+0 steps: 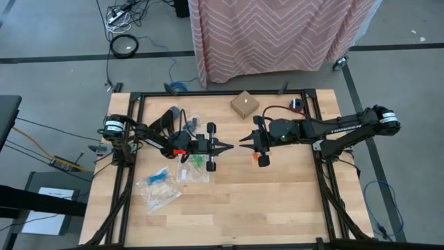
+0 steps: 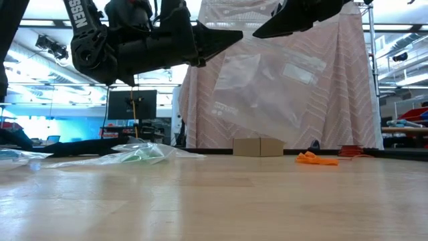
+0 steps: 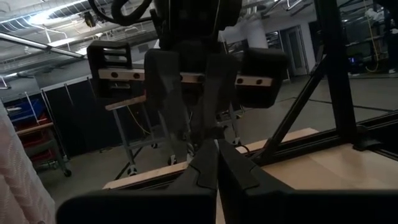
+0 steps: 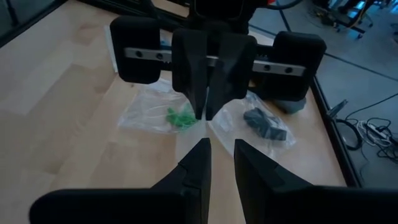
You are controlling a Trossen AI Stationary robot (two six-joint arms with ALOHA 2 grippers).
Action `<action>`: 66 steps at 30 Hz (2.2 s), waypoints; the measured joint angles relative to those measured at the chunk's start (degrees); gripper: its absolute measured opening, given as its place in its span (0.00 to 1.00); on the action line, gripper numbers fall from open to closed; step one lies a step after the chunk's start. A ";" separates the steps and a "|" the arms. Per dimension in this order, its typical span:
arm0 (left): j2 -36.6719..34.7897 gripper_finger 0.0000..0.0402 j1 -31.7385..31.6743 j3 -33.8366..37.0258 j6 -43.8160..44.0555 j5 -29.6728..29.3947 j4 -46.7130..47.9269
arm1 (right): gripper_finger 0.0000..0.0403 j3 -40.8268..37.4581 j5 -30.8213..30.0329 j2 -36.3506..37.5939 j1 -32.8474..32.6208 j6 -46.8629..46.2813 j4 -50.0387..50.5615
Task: Sort rubber bands
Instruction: Open the transparent zip bag
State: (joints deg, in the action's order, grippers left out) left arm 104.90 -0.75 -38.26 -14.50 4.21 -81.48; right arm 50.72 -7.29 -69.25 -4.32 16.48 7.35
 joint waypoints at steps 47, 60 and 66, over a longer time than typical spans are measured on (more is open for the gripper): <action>0.00 0.01 0.04 -0.09 0.02 -1.07 -0.41 | 0.11 -1.77 -3.10 -0.01 2.16 -2.57 0.27; 0.00 0.01 0.11 -0.11 0.45 0.33 -0.62 | 0.10 -1.77 -2.99 -0.01 2.29 -1.79 0.52; -0.02 0.01 0.11 -1.30 1.73 2.14 0.00 | 0.11 -1.77 -1.03 -0.01 2.29 0.10 0.48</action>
State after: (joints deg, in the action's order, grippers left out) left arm 104.88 -0.64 -39.56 -12.78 6.34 -81.48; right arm 48.95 -8.32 -69.25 -2.02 16.58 7.83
